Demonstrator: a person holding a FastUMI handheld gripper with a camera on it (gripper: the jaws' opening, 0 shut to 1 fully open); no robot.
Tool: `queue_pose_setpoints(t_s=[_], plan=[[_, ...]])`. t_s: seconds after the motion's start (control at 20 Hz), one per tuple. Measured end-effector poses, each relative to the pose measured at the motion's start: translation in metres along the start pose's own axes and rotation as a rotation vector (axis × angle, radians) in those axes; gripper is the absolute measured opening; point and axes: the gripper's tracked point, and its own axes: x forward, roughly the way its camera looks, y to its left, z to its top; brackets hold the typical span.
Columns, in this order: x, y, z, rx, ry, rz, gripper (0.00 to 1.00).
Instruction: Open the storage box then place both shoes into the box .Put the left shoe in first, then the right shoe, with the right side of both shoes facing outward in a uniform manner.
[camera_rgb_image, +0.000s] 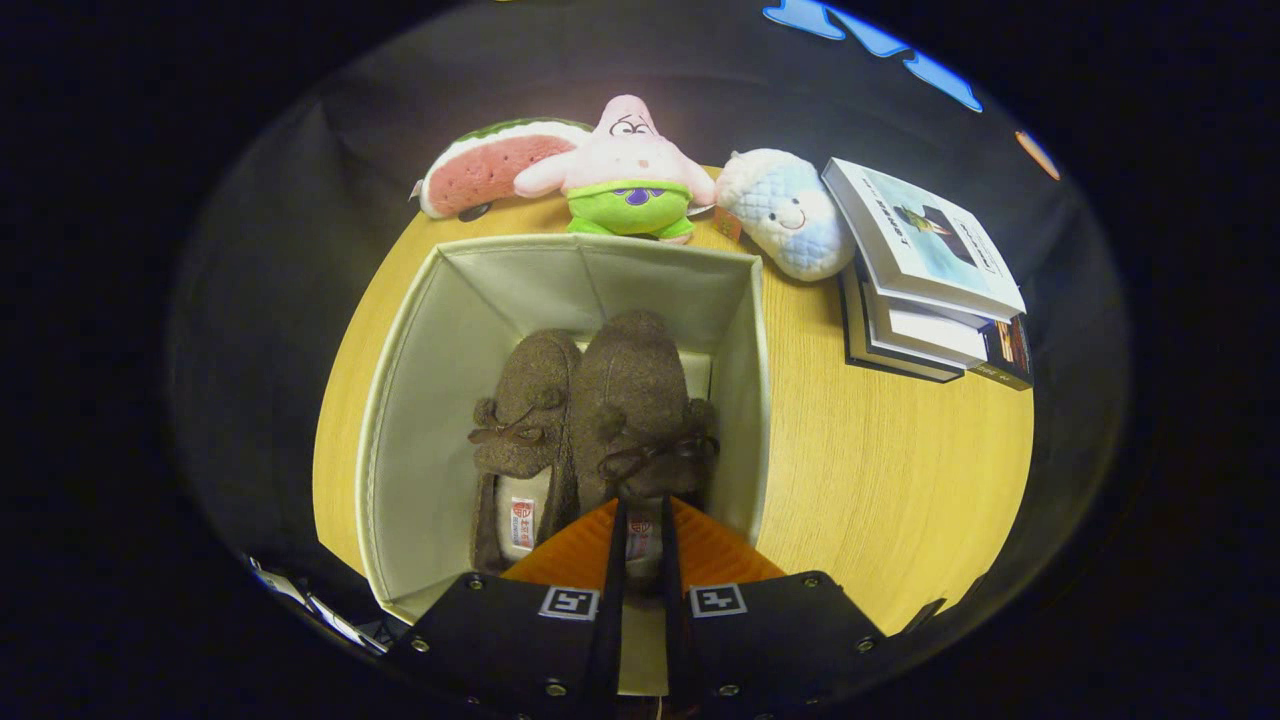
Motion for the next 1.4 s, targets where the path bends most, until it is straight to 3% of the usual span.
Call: queue_pose_setpoints(t_s=[0.2,0.3,0.65,1.15,1.2,1.25,1.4], plan=[[-0.030,-0.008,0.011,0.073,-0.098,0.087,0.19],[-0.053,-0.028,0.021,0.078,-0.193,0.089,0.19],[-0.133,-0.101,0.055,0.120,-0.577,0.052,0.19],[-0.222,-0.172,0.055,0.158,-0.953,-0.026,0.19],[-0.226,-0.178,0.055,0.159,-0.969,-0.035,0.23],[-0.230,-0.182,0.052,0.165,-0.981,-0.040,0.35],[-0.234,-0.190,0.044,0.150,-0.998,-0.030,0.38]])
